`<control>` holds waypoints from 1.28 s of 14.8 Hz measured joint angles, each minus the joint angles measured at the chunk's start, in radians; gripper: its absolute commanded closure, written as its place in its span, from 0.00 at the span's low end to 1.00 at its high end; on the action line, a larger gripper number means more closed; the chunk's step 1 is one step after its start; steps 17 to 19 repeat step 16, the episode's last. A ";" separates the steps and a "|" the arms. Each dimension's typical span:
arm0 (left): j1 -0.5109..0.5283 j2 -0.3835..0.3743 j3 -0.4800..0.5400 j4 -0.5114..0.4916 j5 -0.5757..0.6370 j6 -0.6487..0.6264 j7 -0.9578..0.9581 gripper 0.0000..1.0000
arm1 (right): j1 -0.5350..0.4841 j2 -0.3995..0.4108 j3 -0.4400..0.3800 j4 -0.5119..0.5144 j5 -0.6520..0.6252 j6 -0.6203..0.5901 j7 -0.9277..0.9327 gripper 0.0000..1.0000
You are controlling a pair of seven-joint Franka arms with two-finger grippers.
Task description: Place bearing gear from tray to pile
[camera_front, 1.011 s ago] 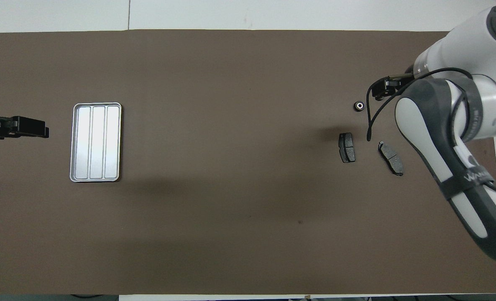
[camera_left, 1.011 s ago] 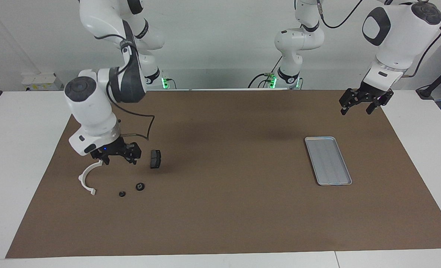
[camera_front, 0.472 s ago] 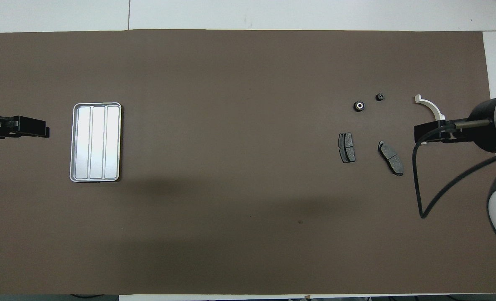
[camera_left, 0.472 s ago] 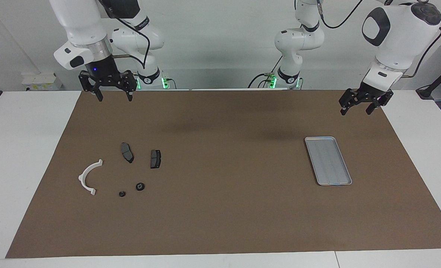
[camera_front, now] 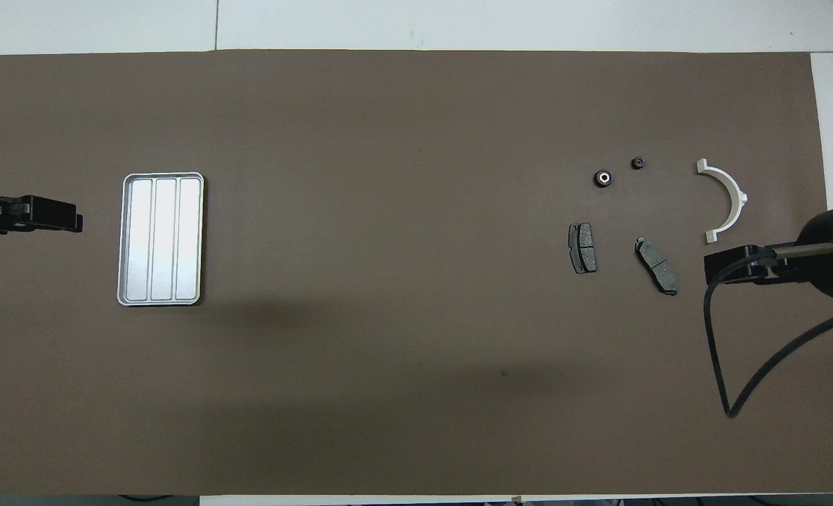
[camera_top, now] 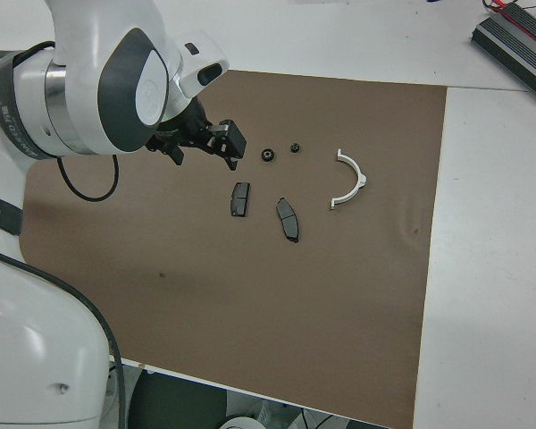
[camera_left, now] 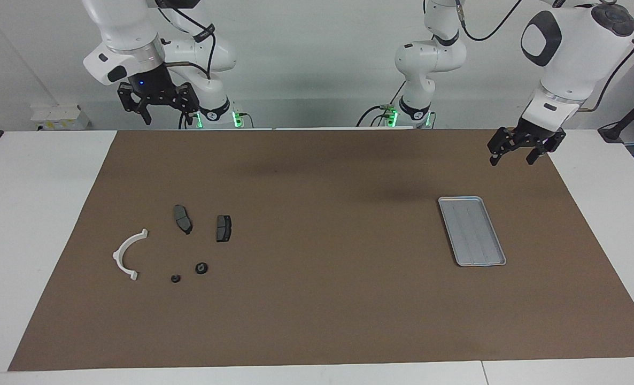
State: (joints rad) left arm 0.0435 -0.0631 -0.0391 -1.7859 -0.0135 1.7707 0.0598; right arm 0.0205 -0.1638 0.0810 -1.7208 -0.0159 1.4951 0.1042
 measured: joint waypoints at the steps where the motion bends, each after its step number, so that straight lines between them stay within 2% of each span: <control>1: 0.000 0.000 0.000 0.000 0.000 -0.004 0.000 0.00 | 0.000 0.001 0.000 -0.003 0.000 0.000 0.000 0.00; 19: -0.002 0.000 -0.003 0.000 0.000 -0.023 0.001 0.00 | -0.001 0.005 -0.002 -0.009 0.000 -0.001 0.000 0.00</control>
